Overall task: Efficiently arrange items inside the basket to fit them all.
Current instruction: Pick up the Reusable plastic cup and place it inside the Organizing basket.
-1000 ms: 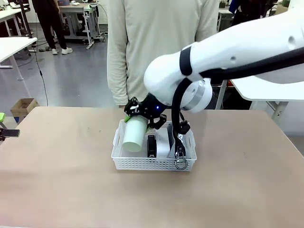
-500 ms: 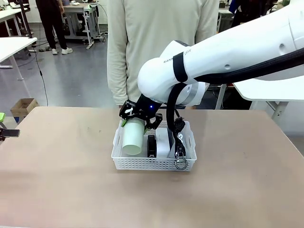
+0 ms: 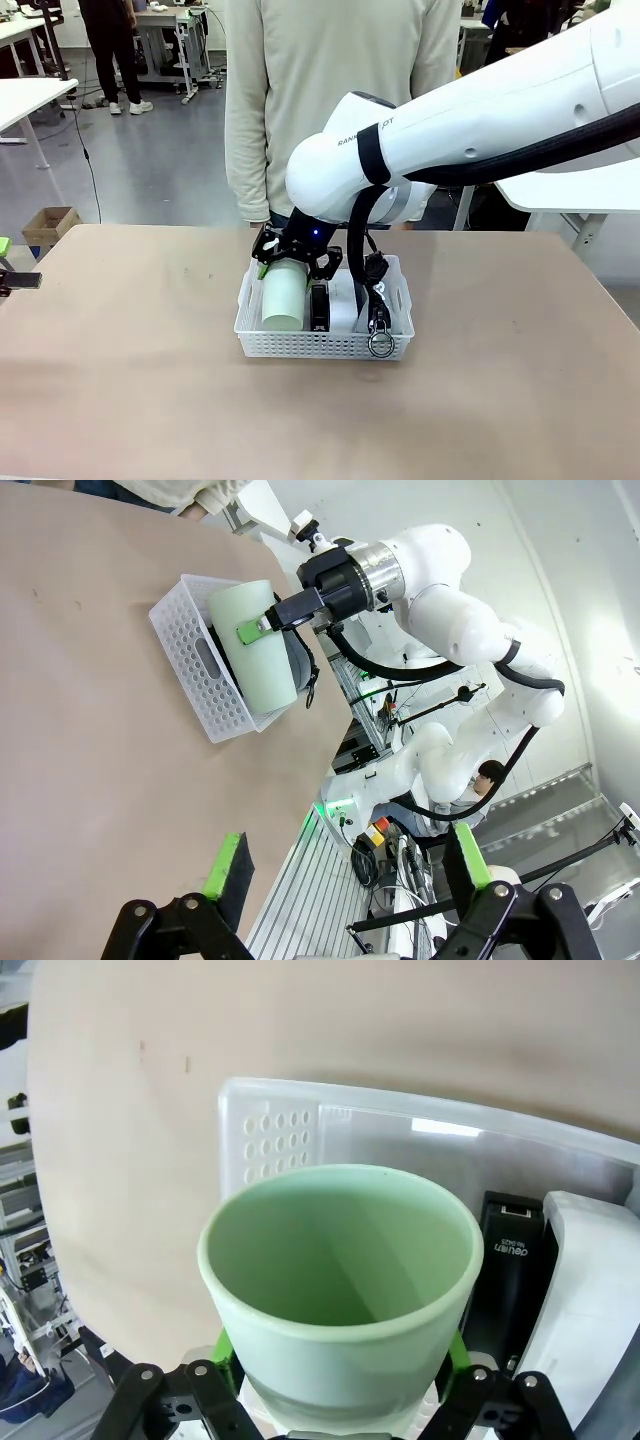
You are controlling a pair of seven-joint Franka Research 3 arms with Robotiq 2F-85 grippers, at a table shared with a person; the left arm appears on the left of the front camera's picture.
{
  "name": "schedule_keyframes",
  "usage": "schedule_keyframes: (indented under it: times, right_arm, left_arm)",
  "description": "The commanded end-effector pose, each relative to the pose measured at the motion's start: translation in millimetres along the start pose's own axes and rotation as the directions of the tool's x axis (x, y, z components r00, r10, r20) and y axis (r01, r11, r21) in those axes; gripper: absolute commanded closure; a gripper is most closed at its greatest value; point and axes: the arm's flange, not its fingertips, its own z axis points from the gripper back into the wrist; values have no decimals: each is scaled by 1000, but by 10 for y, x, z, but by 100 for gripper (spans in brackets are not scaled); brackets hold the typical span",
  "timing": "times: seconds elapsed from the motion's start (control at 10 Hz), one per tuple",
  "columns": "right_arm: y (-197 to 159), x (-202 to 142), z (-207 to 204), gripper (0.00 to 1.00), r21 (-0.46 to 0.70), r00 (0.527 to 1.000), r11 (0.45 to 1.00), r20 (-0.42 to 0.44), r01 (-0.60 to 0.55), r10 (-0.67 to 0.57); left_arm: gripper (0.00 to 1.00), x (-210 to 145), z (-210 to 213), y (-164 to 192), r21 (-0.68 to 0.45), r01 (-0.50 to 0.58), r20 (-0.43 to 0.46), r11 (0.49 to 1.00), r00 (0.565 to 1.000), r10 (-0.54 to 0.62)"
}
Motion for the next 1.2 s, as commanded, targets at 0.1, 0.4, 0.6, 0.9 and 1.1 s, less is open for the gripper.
schedule_keyframes:
  times: [0.1,0.4,0.6,0.9,1.1]
  right_arm:
    - [126,45,-26,12,-54,999,998,-8,34,-34]
    - [133,49,-68,12,-51,999,998,-36,30,-32]
    - [139,68,-128,12,-79,998,996,-44,43,-46]
    - [139,82,-233,12,-117,996,991,-52,59,-66]
    - [146,92,-299,12,-138,996,988,-52,65,-73]
  left_arm:
    - [0,-30,11,-16,5,8,-10,1000,1000,-8]
    - [0,-30,11,-16,5,8,-10,1000,1000,-8]
    - [0,-30,11,-16,5,8,-10,1000,1000,-8]
    - [0,-30,11,-16,5,8,-10,1000,1000,-8]
    - [0,-30,11,-16,5,8,-10,1000,1000,-8]
